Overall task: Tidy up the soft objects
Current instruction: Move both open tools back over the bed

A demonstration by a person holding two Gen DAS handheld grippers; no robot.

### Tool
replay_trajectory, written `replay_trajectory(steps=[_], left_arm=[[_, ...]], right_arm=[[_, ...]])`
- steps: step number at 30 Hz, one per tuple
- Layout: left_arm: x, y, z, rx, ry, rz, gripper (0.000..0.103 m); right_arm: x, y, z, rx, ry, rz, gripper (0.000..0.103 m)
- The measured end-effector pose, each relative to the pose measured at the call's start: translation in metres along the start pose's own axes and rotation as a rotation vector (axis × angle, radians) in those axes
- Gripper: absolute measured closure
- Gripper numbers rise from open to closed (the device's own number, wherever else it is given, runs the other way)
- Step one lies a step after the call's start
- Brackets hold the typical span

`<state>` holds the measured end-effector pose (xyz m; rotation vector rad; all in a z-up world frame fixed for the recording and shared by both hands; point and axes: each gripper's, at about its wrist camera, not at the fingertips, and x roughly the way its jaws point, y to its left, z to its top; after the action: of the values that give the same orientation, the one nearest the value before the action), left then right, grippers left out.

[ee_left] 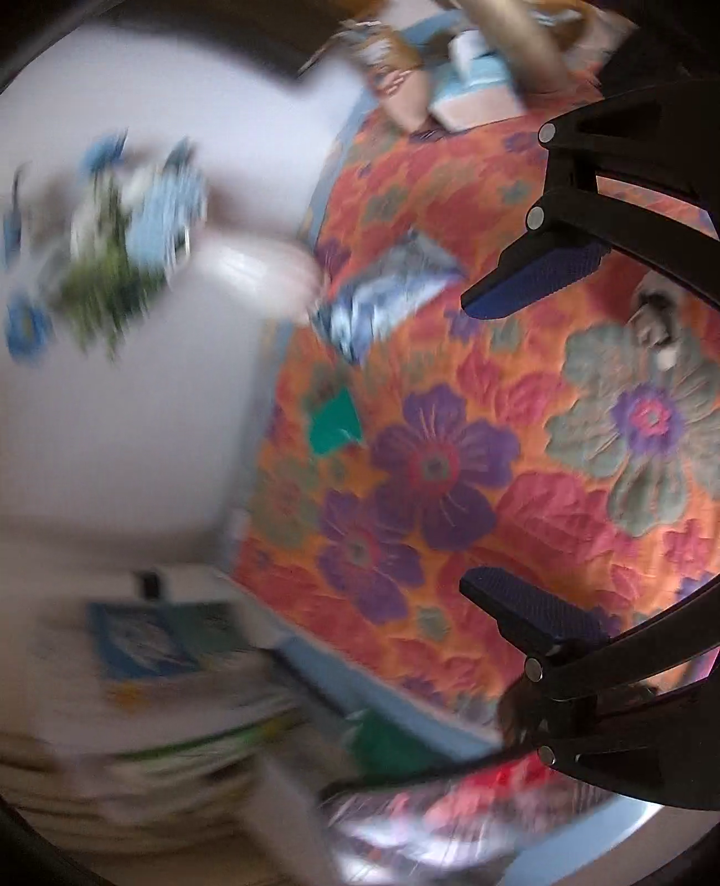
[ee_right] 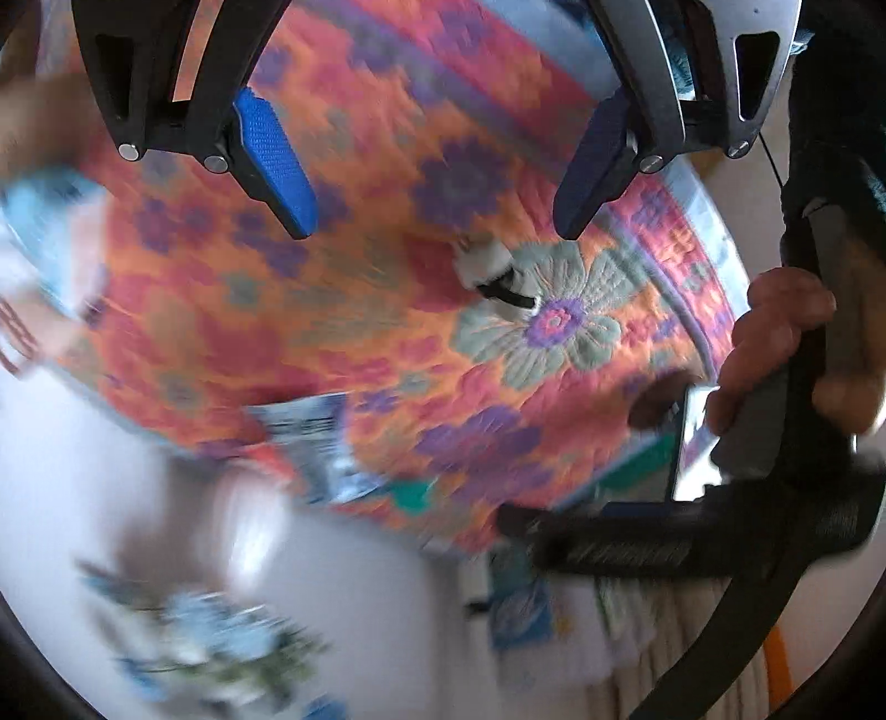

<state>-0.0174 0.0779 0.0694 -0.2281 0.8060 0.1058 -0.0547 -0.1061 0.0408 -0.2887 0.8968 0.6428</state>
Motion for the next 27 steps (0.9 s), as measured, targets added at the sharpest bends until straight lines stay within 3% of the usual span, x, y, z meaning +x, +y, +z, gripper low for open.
replay_trajectory(steps=[6,9,10,14,21,22,24,26,27], left_arm=[[0.062,0.038,0.013,-0.224,0.096,-0.060,0.013],[0.081,0.037,0.031,-0.272,0.102,-0.058,0.013],[0.086,0.035,0.037,-0.278,0.096,-0.066,0.013],[0.116,0.014,0.062,-0.243,0.065,-0.022,0.013],[0.149,0.003,0.071,-0.212,0.029,0.004,0.018],[0.149,0.000,0.071,-0.199,0.018,0.012,0.021],[0.149,-0.006,0.070,-0.166,-0.005,-0.018,0.042],[0.146,-0.010,0.070,-0.136,-0.017,-0.046,0.077],[0.144,-0.013,0.070,-0.117,-0.025,-0.050,0.077]], right_arm=[[0.060,0.014,0.013,-0.034,0.086,0.059,0.034],[0.069,0.024,0.012,-0.085,0.066,0.037,0.050],[0.067,0.027,0.012,-0.102,0.059,0.034,0.064],[0.069,0.022,0.016,-0.113,0.025,-0.046,0.066],[0.067,-0.036,0.016,0.020,-0.017,-0.135,0.066],[0.067,-0.046,0.014,0.051,-0.028,-0.142,0.066],[0.066,-0.059,0.015,0.109,-0.040,-0.117,0.066],[0.065,-0.064,0.017,0.135,-0.053,-0.124,0.066],[0.064,-0.066,0.016,0.145,-0.059,-0.136,0.066]])
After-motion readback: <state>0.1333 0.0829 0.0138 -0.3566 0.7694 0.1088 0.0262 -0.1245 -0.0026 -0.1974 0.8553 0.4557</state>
